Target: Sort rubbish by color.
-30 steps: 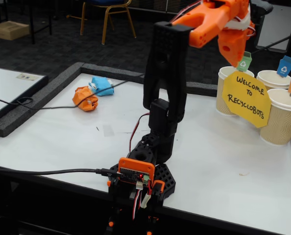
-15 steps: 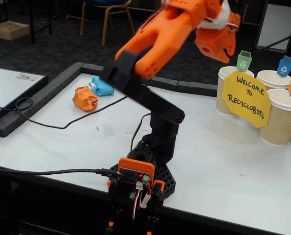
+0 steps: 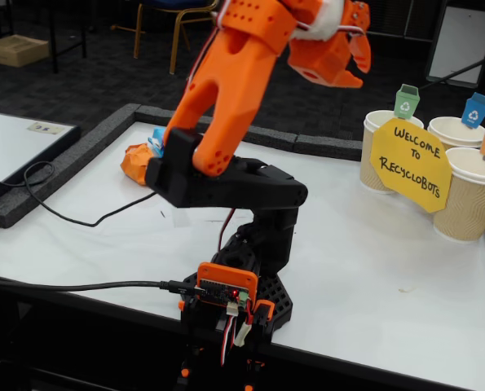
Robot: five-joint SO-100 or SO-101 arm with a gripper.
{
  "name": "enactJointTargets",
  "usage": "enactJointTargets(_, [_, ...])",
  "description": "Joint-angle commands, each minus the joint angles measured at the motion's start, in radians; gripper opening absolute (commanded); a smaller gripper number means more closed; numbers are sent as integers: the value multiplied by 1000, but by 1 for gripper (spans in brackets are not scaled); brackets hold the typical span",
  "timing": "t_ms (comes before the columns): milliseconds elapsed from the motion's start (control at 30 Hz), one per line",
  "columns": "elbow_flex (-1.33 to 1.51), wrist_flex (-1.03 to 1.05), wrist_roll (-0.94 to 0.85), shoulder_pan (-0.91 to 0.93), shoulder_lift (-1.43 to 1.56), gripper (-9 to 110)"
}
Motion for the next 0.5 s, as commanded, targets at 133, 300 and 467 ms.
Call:
enactJointTargets(133, [-207, 44, -17, 28, 15, 0])
enactJointTargets(300, [-296, 49, -17, 28, 14, 0])
enactJointTargets(467, [-316, 63, -18, 28, 12, 0])
